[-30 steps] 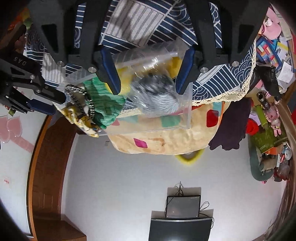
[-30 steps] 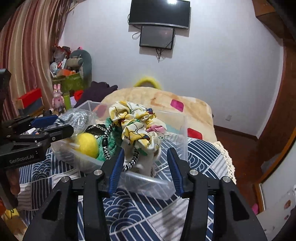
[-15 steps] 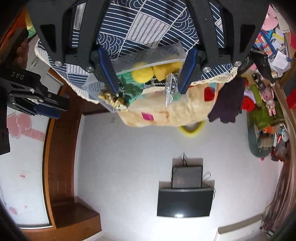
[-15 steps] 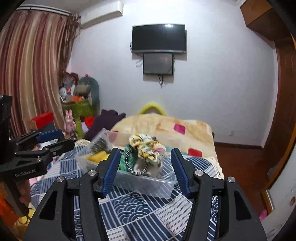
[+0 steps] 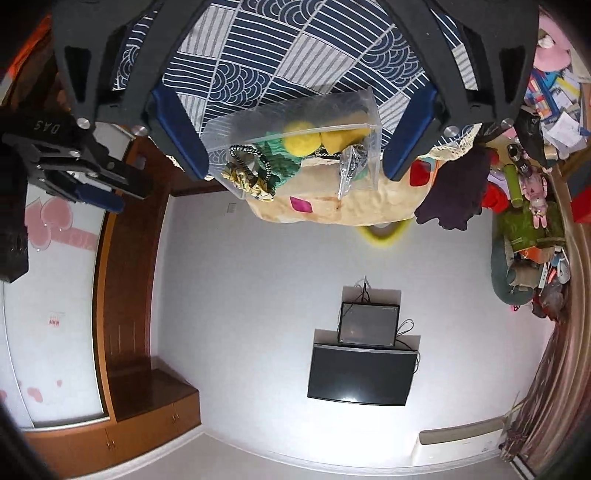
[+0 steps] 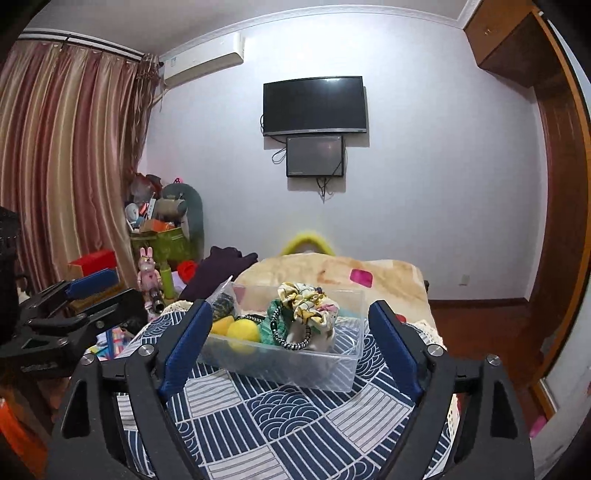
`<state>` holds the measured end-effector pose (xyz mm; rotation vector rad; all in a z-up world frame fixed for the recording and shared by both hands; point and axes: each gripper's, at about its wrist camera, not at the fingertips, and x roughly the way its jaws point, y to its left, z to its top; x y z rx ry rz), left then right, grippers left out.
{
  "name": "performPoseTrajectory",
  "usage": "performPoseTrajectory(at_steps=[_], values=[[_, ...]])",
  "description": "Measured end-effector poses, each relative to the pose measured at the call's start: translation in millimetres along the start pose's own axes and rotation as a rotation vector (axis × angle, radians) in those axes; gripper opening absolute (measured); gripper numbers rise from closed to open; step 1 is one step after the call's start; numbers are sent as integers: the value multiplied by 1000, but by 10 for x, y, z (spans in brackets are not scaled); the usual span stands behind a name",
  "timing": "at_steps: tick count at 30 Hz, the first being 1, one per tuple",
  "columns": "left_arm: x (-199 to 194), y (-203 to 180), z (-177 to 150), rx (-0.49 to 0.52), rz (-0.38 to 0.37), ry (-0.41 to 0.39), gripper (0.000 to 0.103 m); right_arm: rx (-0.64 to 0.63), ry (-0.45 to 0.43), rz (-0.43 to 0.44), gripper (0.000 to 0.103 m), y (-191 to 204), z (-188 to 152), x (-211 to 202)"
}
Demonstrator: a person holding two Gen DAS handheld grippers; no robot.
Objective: Organize soft objects
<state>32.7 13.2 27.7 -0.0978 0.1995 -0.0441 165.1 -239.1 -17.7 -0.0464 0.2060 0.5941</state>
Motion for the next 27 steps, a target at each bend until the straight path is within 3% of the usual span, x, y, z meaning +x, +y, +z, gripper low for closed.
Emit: performPoseTrajectory(at_steps=[27], values=[[-45,-35,-122,13,-2,-5,99,7,2,-9,85,14,-178,-55]])
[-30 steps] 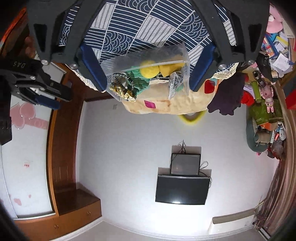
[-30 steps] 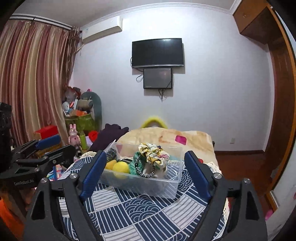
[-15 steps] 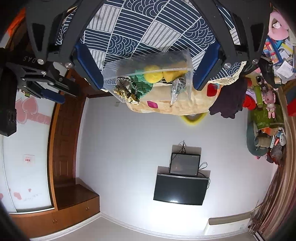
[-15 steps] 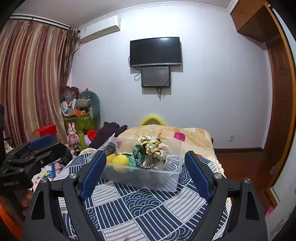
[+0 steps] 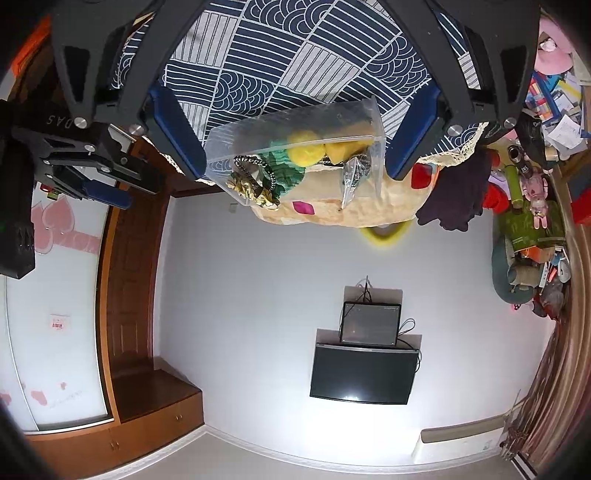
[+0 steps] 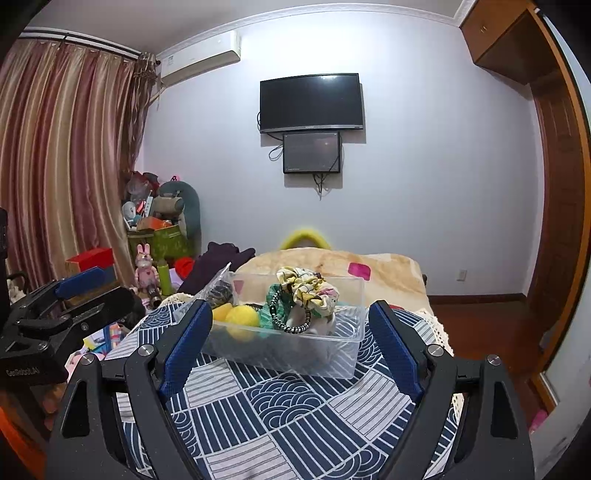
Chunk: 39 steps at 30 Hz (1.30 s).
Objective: Organize soft objects
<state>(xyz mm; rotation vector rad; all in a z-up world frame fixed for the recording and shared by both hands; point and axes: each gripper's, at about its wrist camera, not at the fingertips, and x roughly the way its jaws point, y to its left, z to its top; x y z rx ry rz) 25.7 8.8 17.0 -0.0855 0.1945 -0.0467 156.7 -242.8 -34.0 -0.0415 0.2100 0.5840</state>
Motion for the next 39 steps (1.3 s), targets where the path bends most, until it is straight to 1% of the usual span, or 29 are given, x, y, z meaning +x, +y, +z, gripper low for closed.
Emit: performPoseTrajectory(at_steps=[22,39], values=[[-9,4,-7,-1,-2,0,101,3,-1,2,85,6,-1,-16],[10,6,-13,-3,-15,16,102,3,-2,3,85,14,-8,-22]])
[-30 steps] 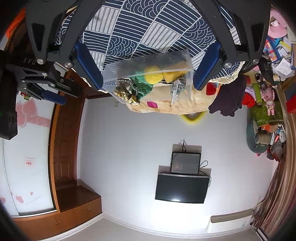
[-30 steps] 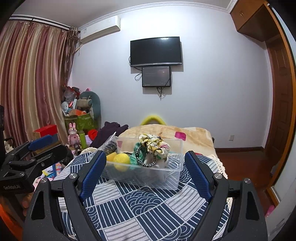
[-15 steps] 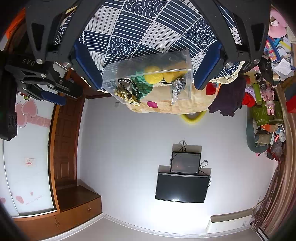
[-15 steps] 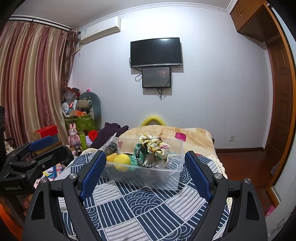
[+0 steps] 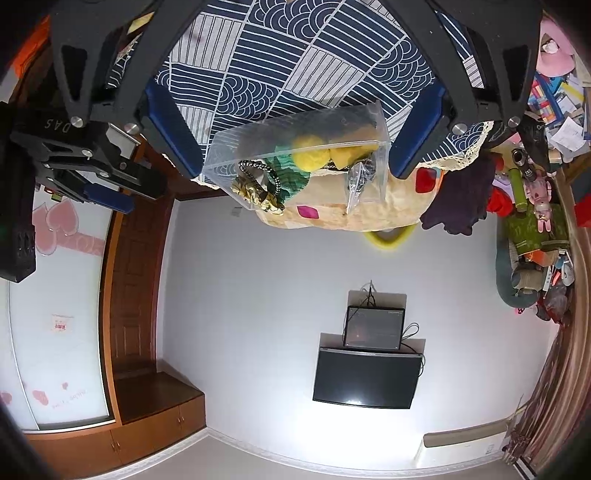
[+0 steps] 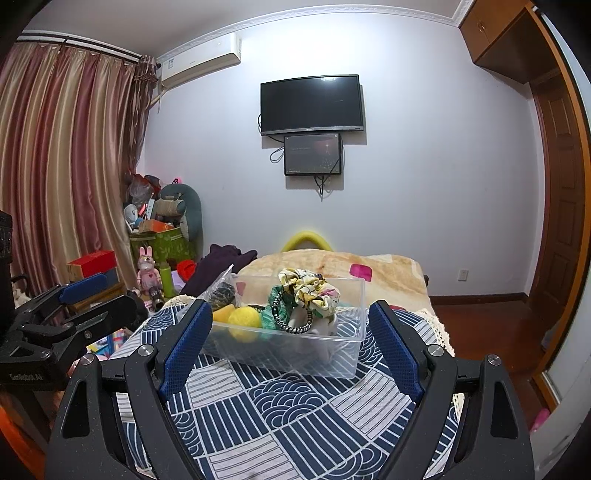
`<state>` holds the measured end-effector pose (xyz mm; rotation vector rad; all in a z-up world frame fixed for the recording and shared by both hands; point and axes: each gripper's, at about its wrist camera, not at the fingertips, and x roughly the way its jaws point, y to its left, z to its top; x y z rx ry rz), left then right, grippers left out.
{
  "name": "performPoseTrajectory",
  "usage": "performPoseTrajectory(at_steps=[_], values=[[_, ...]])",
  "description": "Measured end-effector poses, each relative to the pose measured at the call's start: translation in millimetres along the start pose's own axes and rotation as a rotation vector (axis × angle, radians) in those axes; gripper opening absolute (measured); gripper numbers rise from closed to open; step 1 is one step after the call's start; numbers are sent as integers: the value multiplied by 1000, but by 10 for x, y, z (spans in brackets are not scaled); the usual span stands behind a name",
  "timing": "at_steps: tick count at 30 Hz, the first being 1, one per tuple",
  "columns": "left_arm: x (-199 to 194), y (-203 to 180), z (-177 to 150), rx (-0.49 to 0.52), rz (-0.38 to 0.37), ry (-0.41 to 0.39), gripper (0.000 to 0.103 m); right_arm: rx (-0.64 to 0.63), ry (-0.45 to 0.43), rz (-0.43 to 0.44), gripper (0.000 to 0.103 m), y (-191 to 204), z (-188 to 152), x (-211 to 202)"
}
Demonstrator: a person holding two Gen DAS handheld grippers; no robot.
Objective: Organize soft objects
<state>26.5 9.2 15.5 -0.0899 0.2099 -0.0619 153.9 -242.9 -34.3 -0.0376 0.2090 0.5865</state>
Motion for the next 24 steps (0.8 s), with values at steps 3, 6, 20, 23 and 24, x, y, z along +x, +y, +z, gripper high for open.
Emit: performPoseTrajectory(at_steps=[3,6,20,23,24], values=[[0,0,-3,-2,0,0,102,0,0,0,85,-2,0,1],[5,6,-9,-8,-6,7,102,0,0,1,85,-4,-1,3],[30,21,-25,-19,-8,18,102,0,1,1,85,-9,-5,3],[32,23,-30,-21,-7,20,102,-1,2,2,85,8,-3,-24],[35,26,-33,-23,-9,22,102,-1,3,2,85,14,-3,-31]])
